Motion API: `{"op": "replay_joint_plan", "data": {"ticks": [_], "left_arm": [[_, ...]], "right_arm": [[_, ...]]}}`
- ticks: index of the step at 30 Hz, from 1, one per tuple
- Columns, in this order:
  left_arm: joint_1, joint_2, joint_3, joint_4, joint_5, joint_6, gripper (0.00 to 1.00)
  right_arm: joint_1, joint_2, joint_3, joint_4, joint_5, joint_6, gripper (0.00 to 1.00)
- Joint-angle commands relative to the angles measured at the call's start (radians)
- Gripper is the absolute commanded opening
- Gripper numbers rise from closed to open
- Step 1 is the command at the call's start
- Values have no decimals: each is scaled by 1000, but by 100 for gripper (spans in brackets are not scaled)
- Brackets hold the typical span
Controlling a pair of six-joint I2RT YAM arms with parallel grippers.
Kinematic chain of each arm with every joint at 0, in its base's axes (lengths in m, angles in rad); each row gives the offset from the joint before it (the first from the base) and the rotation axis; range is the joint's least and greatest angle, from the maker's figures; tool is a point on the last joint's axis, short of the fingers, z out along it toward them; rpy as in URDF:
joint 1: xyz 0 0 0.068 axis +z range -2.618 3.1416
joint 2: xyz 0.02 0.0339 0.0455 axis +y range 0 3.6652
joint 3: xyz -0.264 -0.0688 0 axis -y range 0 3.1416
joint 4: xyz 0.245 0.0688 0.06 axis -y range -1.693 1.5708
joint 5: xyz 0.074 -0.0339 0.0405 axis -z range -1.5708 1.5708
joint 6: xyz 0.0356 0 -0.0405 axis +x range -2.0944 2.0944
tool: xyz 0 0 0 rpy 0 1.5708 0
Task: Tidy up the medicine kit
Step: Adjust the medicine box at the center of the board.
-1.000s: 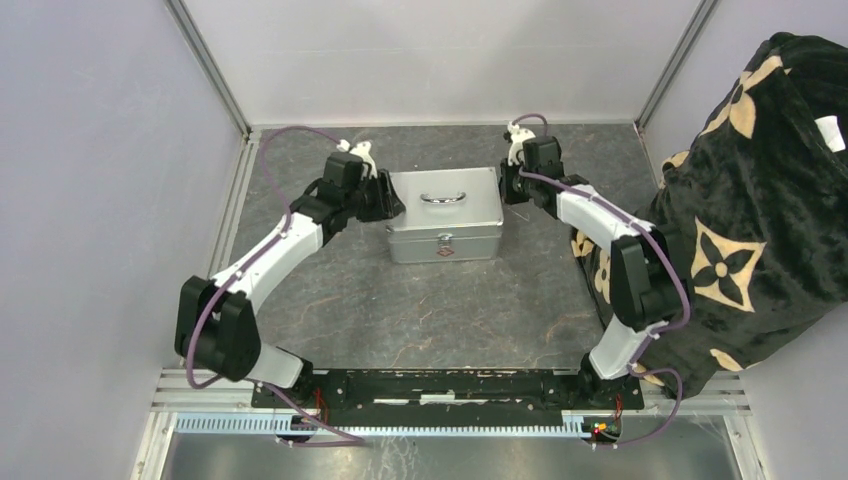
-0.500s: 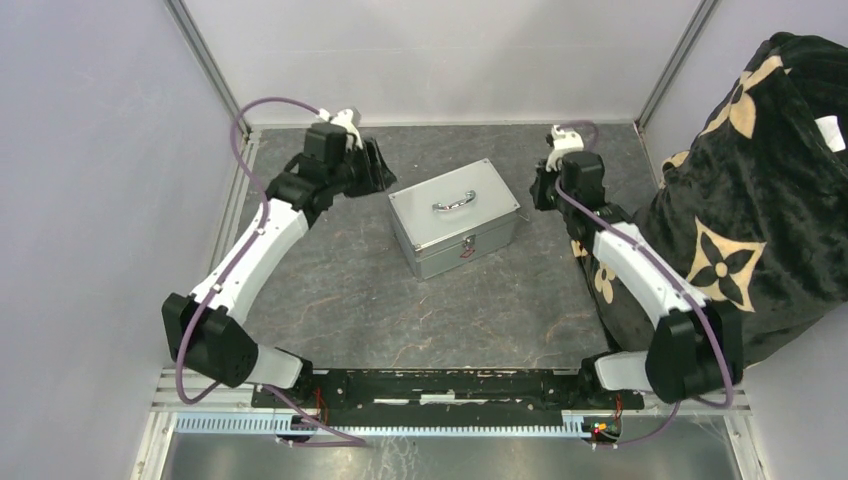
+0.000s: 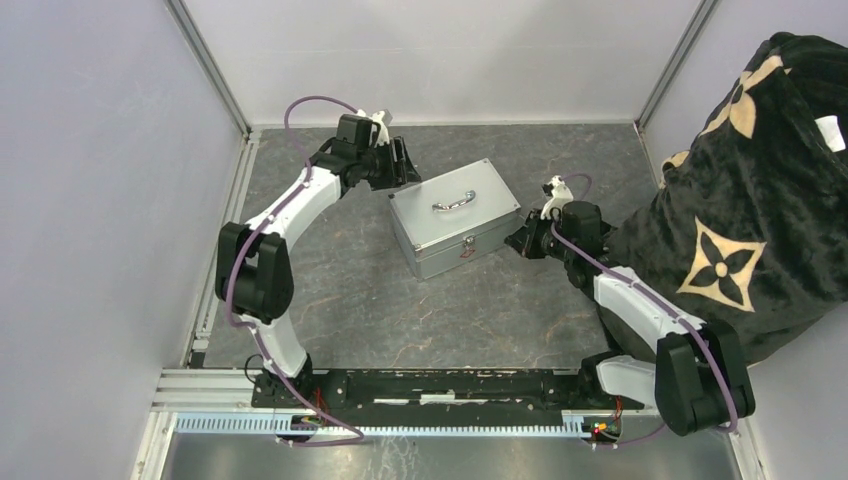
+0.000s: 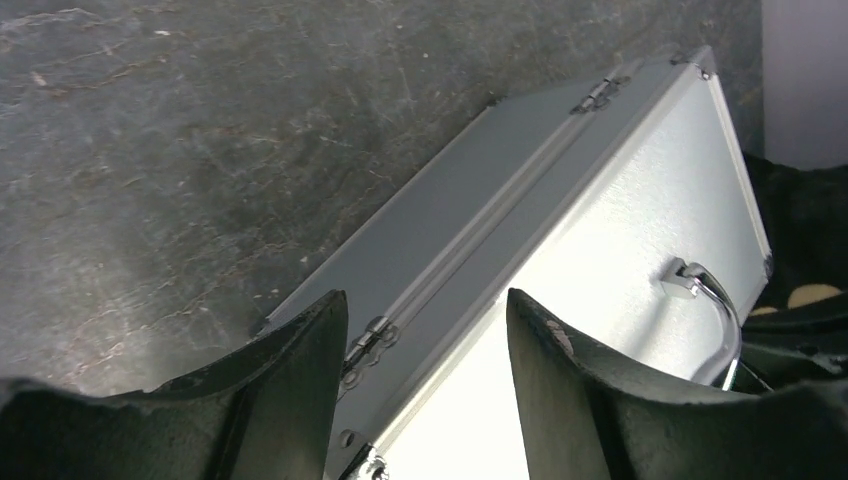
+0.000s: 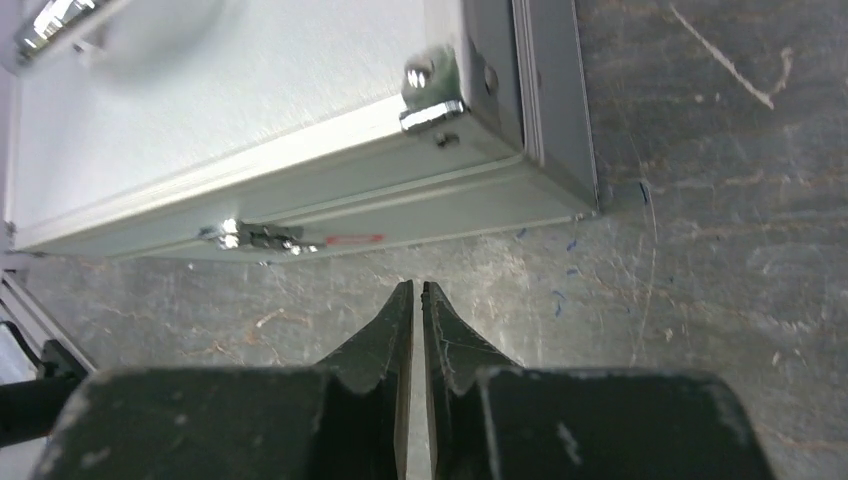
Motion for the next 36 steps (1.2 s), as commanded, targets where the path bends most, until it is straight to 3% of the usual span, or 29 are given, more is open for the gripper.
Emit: {"op": "replay_joint_plan", "data": {"ticks": [1, 11, 22, 26, 29, 36], "left_arm": [[-5, -43, -19, 87, 104, 29, 66], [-5, -174, -213, 111, 62, 27, 67], [-114, -411, -423, 98, -46, -17, 67], [-118, -451, -416, 43, -207, -29, 67], [-116, -468, -350, -10, -355, -24, 68], [-114, -408, -176, -30, -407, 36, 71]], "right_arm": [[0, 27, 27, 183, 4, 66, 12], [1, 284, 205, 336, -61, 102, 8], [70, 533, 549, 230, -197, -5, 9], [55, 476, 509, 144, 1, -68, 11], [12, 400, 391, 153, 108, -45, 12], [-59, 250, 121, 306, 82, 48, 13]]}}
